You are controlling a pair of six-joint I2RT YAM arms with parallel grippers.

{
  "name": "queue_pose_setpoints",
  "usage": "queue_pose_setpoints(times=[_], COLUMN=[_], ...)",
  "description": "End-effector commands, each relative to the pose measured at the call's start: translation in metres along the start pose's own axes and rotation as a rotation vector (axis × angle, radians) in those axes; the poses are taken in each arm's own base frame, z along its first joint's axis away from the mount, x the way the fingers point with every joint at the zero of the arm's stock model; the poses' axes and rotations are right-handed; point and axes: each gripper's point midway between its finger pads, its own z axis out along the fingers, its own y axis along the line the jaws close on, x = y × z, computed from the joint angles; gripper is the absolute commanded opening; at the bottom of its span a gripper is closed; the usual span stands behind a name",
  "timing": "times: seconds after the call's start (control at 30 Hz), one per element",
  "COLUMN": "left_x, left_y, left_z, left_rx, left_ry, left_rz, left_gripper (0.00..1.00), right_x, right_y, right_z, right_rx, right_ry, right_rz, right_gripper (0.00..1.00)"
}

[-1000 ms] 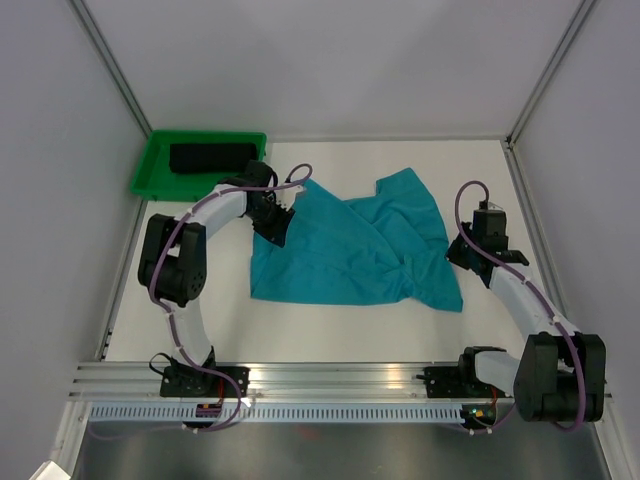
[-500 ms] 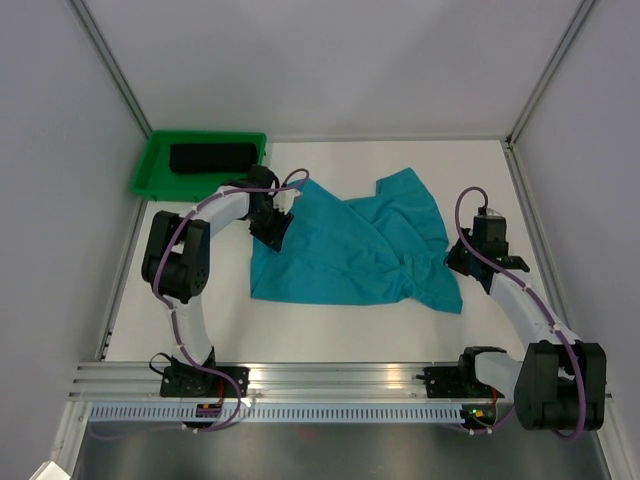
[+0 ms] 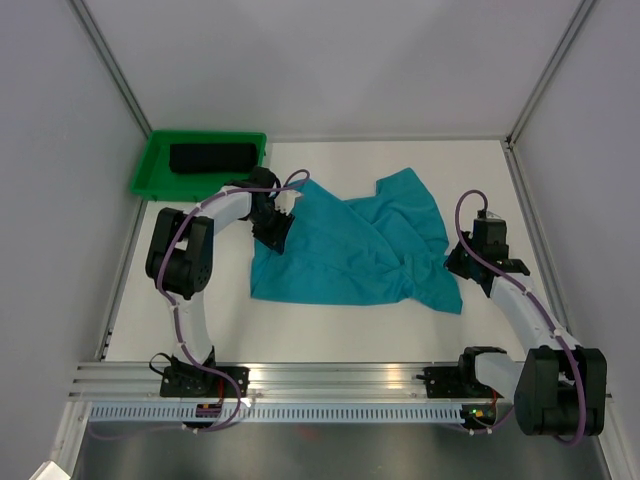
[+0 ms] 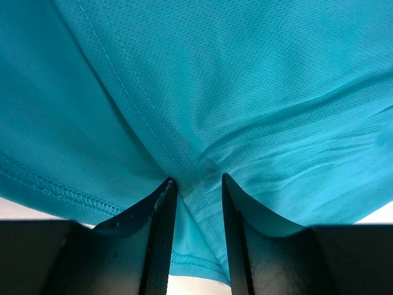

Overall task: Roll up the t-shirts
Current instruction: Flatten the tshirt

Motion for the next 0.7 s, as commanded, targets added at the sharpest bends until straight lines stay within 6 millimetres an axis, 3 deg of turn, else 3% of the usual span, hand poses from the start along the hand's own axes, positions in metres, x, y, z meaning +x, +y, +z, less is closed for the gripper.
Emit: queue_pose_setpoints(times=[0.0, 0.33, 0.57, 0.67], left_x=[-0.012, -0.019, -0.031, -0.031], left_y=[-0.016, -0.007, -0.005, -0.004], left_z=[-0.011, -0.005, -0.004, -0.004], left_rx=[0.053, 0.001, 0.007, -0.001], left_ry=[-0.066, -0.078, -0.107, -0.106], left_rz=[-0.006, 0.037, 0.061, 0.055], left_gripper=[0.40, 0.38, 0.38, 0.24], right_x=[-0.004, -0.016, -0.012, -0.013], right_y=[0.000, 0.014, -0.005, -0.004], right_z=[-0.005, -0.016, -0.021, -0.021], right_rx=[-0.007, -0.052, 0.030, 0.027], right_ry=[-0.021, -0.051, -0.057, -0.063], right_rz=[-0.012, 0.006, -0.029, -0.025], right_gripper=[0.00, 0.00, 0.00, 0.00])
